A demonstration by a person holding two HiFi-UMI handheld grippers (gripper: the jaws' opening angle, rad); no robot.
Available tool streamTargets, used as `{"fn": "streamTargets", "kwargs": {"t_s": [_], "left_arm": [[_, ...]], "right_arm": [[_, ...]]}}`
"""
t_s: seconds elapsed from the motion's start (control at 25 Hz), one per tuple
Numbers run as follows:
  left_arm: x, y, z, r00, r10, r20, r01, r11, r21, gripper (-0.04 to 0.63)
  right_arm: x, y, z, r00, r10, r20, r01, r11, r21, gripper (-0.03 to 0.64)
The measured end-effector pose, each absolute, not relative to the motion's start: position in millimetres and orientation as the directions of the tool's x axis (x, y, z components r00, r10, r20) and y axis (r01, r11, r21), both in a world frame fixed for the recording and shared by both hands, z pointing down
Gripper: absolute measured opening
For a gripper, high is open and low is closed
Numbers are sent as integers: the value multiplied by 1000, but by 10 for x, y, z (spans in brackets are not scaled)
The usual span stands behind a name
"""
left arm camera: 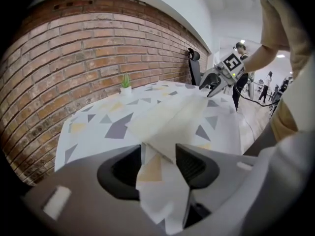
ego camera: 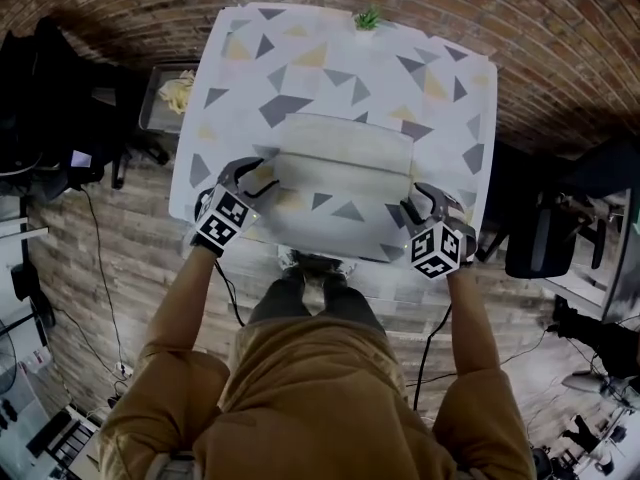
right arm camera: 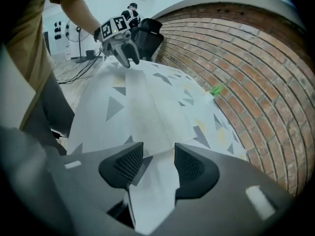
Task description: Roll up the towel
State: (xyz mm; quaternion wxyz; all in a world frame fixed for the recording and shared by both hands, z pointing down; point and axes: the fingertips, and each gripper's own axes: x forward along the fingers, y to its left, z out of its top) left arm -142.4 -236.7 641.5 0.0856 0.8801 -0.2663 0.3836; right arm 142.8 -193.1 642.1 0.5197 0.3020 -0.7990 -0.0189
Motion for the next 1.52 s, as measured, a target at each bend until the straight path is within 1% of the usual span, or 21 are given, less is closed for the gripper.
{"fn": "streamTargets", "kwargs": {"t_s": [0.16,0.44,0.68,0.96,1.16,1.36,1.4,1.52], "left_arm": [[-1325,-2191,6376,598,-378,707,-488,-871,-54,238],[-1201,-2032,6399,612,-343,713,-425,-902,-69,238],[-1174,-1989,6558,567,-311,763,-336,-933,-130,236],[-1176,-2061,6706,542,-292,788,-305,-942,-140,215],[-1172,-2073,6764,553,-276,786,-297,-947,-124,199],[-1186,-2076,6756,564,-282,776,-311,-943,-116,186],[-1199,-2085,6754,561,-287,776,-317,-941,-120,153],[-1221,-2103,6755,560,-285,778,-319,-941,-114,140]], "right_arm": [[1393,-1803,6485,-278,-483,830,-448,830,332,181],[1277,-1734,6568,-275,-471,838,-392,851,349,179],[1281,-1745,6635,-246,-469,849,-344,860,376,179],[1258,-1800,6677,-237,-461,855,-333,865,374,176],[1238,-1804,6716,-240,-435,868,-323,879,351,117],[1241,-1789,6720,-254,-432,865,-340,877,339,101],[1240,-1794,6715,-252,-437,863,-341,875,343,82],[1237,-1806,6704,-250,-440,862,-343,873,346,71]]}}
